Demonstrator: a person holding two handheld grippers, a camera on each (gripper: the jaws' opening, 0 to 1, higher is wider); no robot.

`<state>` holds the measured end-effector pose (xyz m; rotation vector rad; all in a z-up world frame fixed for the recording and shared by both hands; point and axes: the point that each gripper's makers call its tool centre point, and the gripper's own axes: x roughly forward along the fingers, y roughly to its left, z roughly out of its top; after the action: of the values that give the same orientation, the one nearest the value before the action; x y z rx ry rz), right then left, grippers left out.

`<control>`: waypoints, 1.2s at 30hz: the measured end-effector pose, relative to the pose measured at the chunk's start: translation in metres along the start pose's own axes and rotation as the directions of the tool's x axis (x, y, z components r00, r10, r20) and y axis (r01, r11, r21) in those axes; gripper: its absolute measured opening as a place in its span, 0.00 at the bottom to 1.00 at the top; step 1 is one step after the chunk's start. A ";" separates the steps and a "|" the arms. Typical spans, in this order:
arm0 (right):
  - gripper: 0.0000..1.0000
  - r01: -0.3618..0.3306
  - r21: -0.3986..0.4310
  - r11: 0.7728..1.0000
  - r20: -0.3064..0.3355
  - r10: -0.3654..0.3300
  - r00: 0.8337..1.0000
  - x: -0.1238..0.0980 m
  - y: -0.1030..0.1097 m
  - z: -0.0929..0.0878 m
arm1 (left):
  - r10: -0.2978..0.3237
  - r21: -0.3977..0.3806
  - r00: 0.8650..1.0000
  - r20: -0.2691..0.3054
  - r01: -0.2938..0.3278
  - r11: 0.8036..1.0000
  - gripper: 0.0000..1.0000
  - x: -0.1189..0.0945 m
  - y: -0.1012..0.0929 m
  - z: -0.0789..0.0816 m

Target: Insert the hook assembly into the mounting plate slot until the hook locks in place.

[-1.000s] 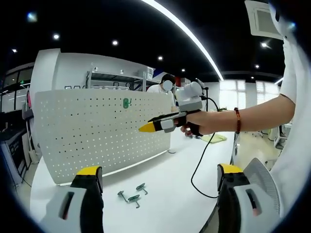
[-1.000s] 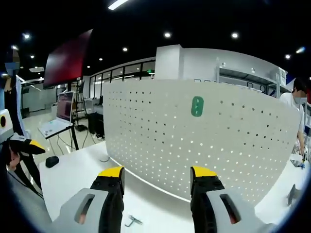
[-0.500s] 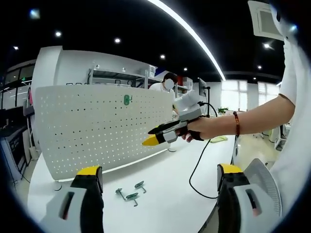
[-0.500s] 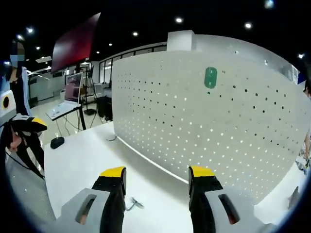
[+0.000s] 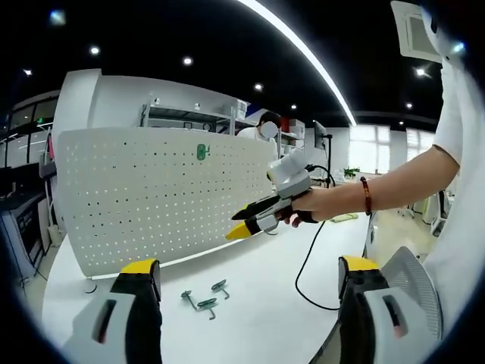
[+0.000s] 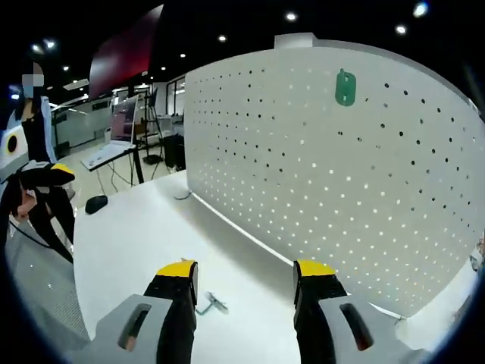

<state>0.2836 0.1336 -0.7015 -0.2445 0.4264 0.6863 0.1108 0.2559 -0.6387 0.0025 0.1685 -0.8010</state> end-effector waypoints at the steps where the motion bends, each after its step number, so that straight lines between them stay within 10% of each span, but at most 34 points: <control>1: 0.51 -0.002 0.002 1.000 -0.002 0.002 1.000 0.001 0.000 -0.001 | 0.000 -0.002 1.000 0.000 0.000 1.000 1.00 0.000 0.000 0.000; 36: 0.45 -0.162 -0.086 0.983 -0.218 0.140 0.966 0.035 0.025 -0.060 | 0.019 -0.025 1.000 -0.022 -0.019 0.999 0.99 0.001 0.011 -0.009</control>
<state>0.2737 0.1505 -0.7731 -0.3883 0.6186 0.8373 0.1183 0.2636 -0.6483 -0.0113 0.1989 -0.7801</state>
